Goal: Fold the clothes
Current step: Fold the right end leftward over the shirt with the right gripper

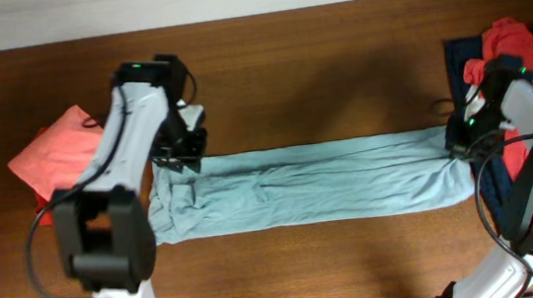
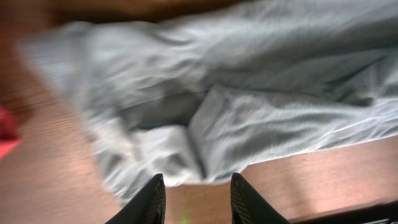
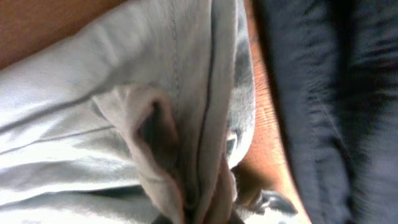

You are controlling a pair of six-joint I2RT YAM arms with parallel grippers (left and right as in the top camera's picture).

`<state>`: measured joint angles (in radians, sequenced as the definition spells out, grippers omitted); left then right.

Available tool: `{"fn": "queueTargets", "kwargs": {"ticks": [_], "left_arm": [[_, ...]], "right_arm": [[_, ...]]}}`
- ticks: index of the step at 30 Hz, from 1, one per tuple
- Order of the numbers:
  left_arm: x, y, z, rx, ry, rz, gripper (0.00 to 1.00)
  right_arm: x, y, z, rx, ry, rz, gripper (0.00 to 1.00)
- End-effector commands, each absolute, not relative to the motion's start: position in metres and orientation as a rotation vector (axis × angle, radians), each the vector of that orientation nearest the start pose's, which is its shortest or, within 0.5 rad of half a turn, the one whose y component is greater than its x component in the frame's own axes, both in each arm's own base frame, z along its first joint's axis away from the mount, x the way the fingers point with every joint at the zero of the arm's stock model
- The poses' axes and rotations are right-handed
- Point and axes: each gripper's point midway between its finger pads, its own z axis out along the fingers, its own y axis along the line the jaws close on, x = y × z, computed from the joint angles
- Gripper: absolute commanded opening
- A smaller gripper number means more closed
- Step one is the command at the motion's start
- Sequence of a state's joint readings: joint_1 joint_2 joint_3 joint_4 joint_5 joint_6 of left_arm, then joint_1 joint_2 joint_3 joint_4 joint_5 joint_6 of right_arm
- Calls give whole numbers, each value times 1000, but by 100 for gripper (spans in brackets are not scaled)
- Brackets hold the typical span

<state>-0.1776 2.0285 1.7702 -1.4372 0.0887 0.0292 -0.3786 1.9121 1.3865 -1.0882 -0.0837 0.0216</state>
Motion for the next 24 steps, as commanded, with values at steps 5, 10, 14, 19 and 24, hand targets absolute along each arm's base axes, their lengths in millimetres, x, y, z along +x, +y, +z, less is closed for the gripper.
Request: {"fn": "queueTargets", "kwargs": {"ticks": [5, 10, 14, 19, 24], "left_arm": [[353, -60, 142, 246, 3139, -129, 35], [353, -60, 142, 246, 3139, -132, 35], [353, -61, 142, 246, 3140, -140, 35], [351, -61, 142, 246, 3147, -140, 35], [349, -60, 142, 239, 3156, -140, 35]], "right_arm": [[337, -79, 116, 456, 3085, 113, 4], [330, -13, 121, 262, 3179, 116, 4], [332, 34, 121, 160, 3181, 98, 4], [335, 98, 114, 39, 3152, 103, 4], [331, 137, 97, -41, 3170, 97, 4]]}}
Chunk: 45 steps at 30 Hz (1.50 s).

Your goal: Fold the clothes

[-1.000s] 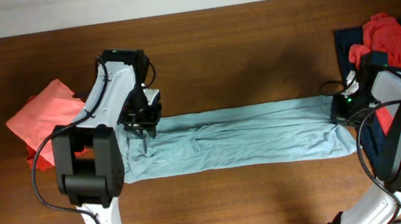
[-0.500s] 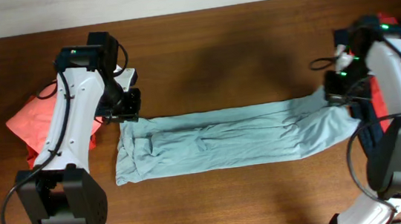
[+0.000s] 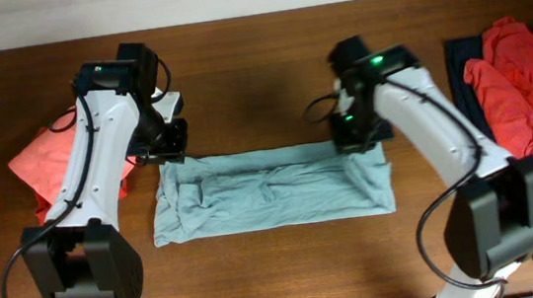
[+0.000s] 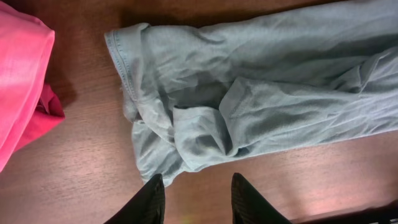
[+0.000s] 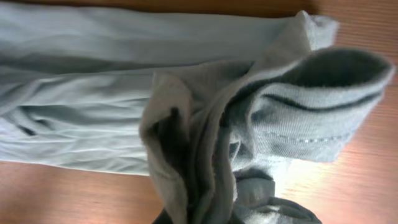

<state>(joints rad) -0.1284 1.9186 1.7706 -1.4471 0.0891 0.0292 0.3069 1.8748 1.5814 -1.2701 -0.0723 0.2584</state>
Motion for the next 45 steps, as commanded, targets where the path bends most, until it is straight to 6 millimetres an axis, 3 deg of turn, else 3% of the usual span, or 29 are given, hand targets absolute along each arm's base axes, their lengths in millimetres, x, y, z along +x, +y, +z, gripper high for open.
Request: {"fn": "queueTargets", "kwargs": {"ticks": [1, 7, 17, 18, 20, 28, 33, 37, 41, 45], "left_arm": [[348, -60, 142, 232, 3158, -140, 35], [348, -60, 142, 224, 3160, -140, 35], [348, -60, 142, 224, 3161, -139, 35], [348, -60, 142, 224, 3161, -140, 35], [348, -60, 142, 224, 3160, -139, 35], [348, -60, 142, 224, 3160, -139, 35], [348, -60, 142, 225, 3160, -138, 35], [347, -60, 142, 225, 3165, -138, 35], [347, -60, 142, 225, 3165, -139, 36], [345, -60, 142, 225, 3172, -138, 36]], "right_arm": [[330, 142, 93, -49, 3175, 93, 4], [326, 176, 66, -175, 3195, 78, 5], [325, 204, 60, -286, 3156, 123, 22], [323, 211, 61, -347, 3150, 167, 23], [315, 228, 64, -629, 3110, 322, 27], [328, 209, 64, -634, 3082, 207, 31], [335, 176, 70, -406, 3130, 78, 31], [322, 158, 72, -293, 3224, 62, 31], [314, 143, 63, -329, 3242, -61, 31], [310, 140, 42, -323, 3243, -67, 31]]}}
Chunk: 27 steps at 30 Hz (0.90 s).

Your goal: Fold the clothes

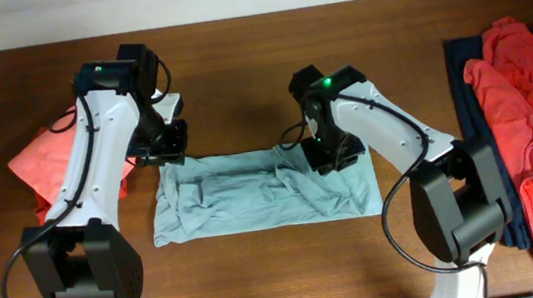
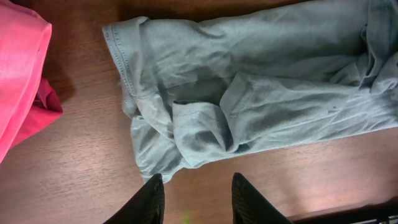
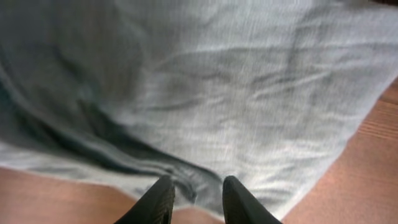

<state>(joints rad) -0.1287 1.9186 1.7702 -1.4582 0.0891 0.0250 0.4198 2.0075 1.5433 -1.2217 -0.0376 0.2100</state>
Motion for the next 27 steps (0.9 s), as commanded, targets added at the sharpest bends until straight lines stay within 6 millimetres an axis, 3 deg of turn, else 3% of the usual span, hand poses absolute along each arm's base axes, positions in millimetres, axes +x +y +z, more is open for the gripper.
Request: {"fn": "queueTargets", "kwargs": {"ticks": [1, 3, 7, 15, 20, 24, 27], "left_arm": [[344, -60, 142, 225, 3175, -137, 35], [343, -59, 142, 225, 3182, -137, 35], [343, -60, 142, 225, 3180, -137, 36], [344, -60, 142, 225, 3176, -137, 35], [344, -60, 142, 225, 3175, -137, 36], [345, -60, 142, 225, 3175, -137, 35], [345, -60, 142, 225, 3175, -137, 35]], "right_arm": [[308, 140, 37, -322, 3244, -66, 31], [302, 138, 20, -299, 3250, -61, 31], [290, 144, 9, -299, 3283, 26, 29], [279, 162, 10, -429, 3296, 126, 27], [275, 162, 17, -452, 3315, 123, 27], [266, 186, 26, -620, 3304, 363, 27], [249, 228, 40, -915, 3165, 777, 27]]}}
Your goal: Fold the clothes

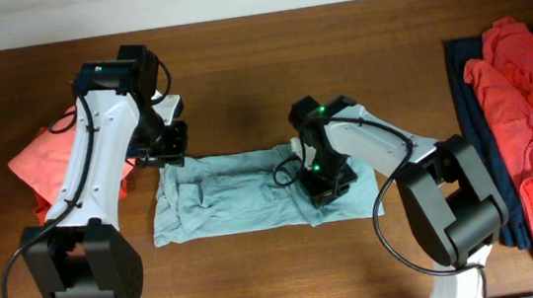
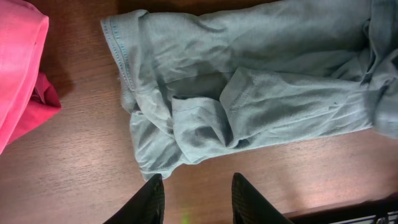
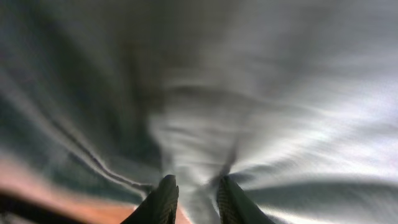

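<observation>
A light blue-grey garment (image 1: 242, 196) lies folded over on the brown table, wrinkled, its hem end (image 2: 124, 56) to the left. My left gripper (image 1: 164, 162) hovers at the garment's upper left corner. In the left wrist view it (image 2: 198, 200) stands open over bare wood just off the cloth's edge (image 2: 249, 81). My right gripper (image 1: 322, 181) is down on the right half of the garment. The right wrist view is blurred; there the gripper (image 3: 196, 199) is closed in on a ridge of the cloth (image 3: 280, 93), with creases running out from it.
A folded red-pink cloth (image 1: 49, 157) lies at the left, beside my left arm, and shows in the left wrist view (image 2: 18, 68). A pile of red garments (image 1: 518, 83) on dark blue cloth (image 1: 461, 59) fills the table's right end.
My right gripper has moved from the folded garment's upper edge down onto its middle right part. It was open over the cloth and now pinches a ridge of it. The left arm has not moved.
The garment lay stretched long across the table, my right gripper shut on its right end by the pile, my left open at its left end. Then the right held that end over the middle, halving the length. Then it stood open over the fold, and now grips cloth again.
</observation>
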You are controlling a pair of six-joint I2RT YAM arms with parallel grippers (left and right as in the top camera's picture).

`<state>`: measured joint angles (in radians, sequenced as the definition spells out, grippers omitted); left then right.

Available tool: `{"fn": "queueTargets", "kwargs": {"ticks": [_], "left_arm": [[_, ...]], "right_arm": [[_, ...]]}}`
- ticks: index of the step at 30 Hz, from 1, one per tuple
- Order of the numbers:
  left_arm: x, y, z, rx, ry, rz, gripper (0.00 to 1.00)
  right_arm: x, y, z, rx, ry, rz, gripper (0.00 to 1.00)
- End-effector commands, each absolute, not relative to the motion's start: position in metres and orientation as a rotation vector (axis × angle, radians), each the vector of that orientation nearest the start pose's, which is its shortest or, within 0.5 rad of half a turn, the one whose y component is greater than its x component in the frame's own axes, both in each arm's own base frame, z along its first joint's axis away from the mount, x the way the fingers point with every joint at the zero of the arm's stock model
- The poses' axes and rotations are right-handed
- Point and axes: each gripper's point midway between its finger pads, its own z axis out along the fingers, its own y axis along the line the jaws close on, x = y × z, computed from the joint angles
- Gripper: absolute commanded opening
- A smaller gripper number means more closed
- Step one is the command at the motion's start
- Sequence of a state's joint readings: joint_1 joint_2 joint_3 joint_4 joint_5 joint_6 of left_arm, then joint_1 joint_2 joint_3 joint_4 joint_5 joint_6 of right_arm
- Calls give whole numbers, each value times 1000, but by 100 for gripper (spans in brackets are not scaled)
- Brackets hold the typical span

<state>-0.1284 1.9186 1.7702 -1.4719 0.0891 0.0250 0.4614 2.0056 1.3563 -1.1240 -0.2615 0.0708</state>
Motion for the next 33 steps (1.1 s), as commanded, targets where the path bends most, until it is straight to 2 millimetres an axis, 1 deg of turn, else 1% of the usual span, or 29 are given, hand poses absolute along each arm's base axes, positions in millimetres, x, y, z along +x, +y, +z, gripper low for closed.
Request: {"fn": "queueTargets", "kwargs": {"ticks": [1, 3, 5, 9, 11, 13, 16, 17, 19, 20, 21, 23, 24, 26, 29, 30, 33], "left_arm": [[344, -60, 142, 225, 3175, -137, 36], [344, -60, 142, 225, 3176, -137, 35], [344, -60, 142, 225, 3177, -137, 36], [342, -59, 143, 225, 3184, -137, 36], [341, -59, 143, 225, 3188, -137, 36], [340, -59, 143, 225, 3192, -137, 36], [338, -59, 143, 224, 3201, -136, 36], [336, -59, 143, 224, 3209, -136, 54], [333, -58, 142, 224, 3224, -135, 61], [331, -58, 140, 223, 3232, -135, 63], [329, -58, 138, 224, 3240, -134, 68], [325, -57, 130, 224, 3261, -131, 73], [320, -55, 122, 225, 3281, -115, 73], [313, -52, 107, 227, 3312, -93, 73], [305, -42, 84, 235, 3338, -8, 73], [302, -37, 72, 240, 3341, 42, 73], [297, -34, 57, 236, 3347, 60, 73]], "right_arm": [[248, 234, 42, -948, 3136, 823, 27], [249, 243, 43, -976, 3095, 860, 28], [251, 245, 42, -982, 3079, 864, 27], [255, 244, 43, -973, 3072, 857, 27], [260, 242, 48, -951, 3063, 858, 26], [267, 240, 58, -929, 3043, 858, 25], [282, 231, 85, -889, 2992, 802, 26], [288, 225, 96, -862, 2981, 753, 27], [300, 210, 116, -789, 2968, 634, 27], [304, 201, 125, -751, 2967, 566, 28], [307, 191, 131, -712, 2967, 504, 30], [310, 174, 142, -667, 2962, 428, 33], [309, 164, 147, -637, 2969, 398, 33], [307, 152, 150, -593, 2993, 389, 33], [306, 138, 149, -534, 3028, 385, 33], [307, 133, 148, -512, 3035, 384, 33], [310, 127, 148, -481, 3038, 383, 33]]}}
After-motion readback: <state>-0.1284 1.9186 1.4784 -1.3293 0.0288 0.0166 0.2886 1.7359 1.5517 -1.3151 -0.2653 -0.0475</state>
